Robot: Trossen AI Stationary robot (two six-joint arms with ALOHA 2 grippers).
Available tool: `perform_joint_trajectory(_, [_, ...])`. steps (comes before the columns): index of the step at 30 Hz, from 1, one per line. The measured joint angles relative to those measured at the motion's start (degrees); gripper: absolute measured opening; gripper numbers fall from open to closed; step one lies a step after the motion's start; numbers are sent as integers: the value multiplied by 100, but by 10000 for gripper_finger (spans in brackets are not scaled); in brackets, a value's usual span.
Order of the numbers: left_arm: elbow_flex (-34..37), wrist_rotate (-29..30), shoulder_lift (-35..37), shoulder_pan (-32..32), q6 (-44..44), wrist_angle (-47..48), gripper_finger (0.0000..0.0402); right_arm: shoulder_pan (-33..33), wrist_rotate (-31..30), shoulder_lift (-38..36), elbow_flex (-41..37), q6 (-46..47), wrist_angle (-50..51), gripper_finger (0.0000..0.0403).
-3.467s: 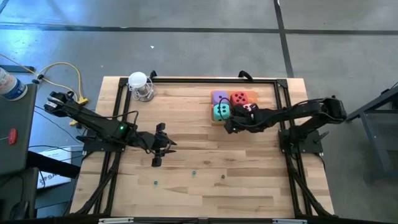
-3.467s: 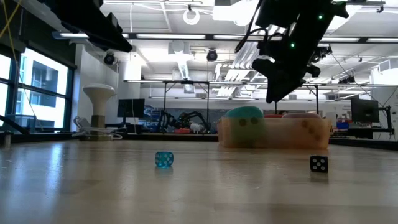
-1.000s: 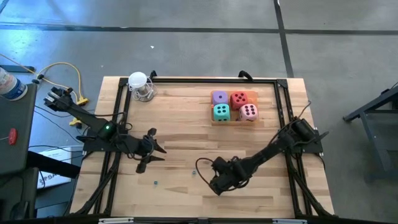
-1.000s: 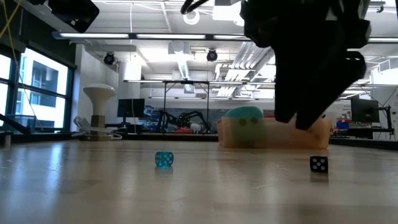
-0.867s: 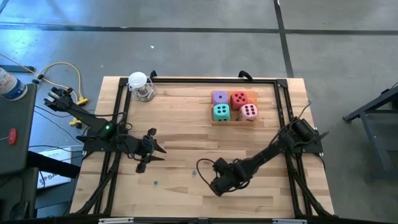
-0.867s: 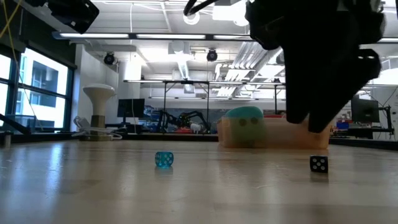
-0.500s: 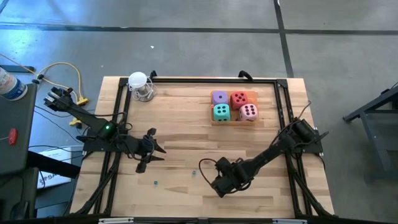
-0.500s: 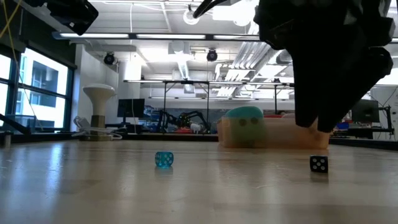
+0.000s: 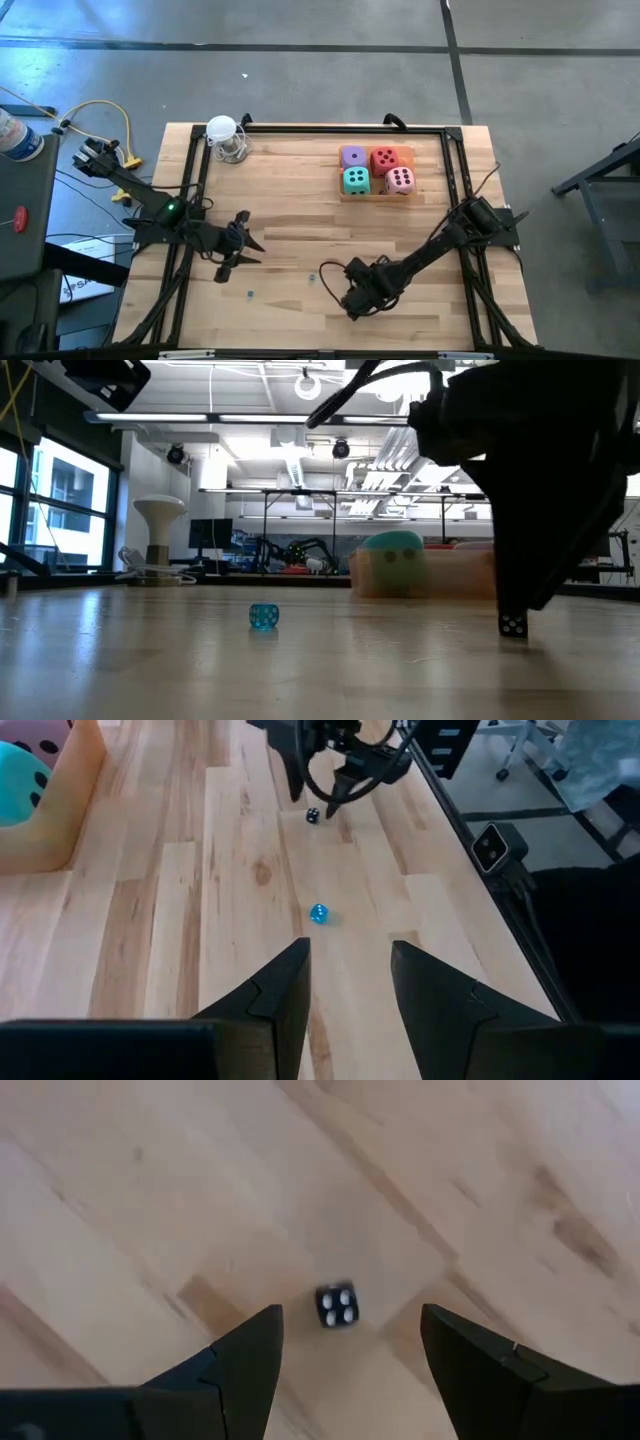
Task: Pick & Place Dice
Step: Put the small black die into the the orange bin
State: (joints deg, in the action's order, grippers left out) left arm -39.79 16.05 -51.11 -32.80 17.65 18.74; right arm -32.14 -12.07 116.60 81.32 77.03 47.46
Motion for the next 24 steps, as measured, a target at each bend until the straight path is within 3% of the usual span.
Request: perform_joint_trajectory(24, [0,-94,0,-232,-131,12,136,151,128,-44,-574,-34,-711,229])
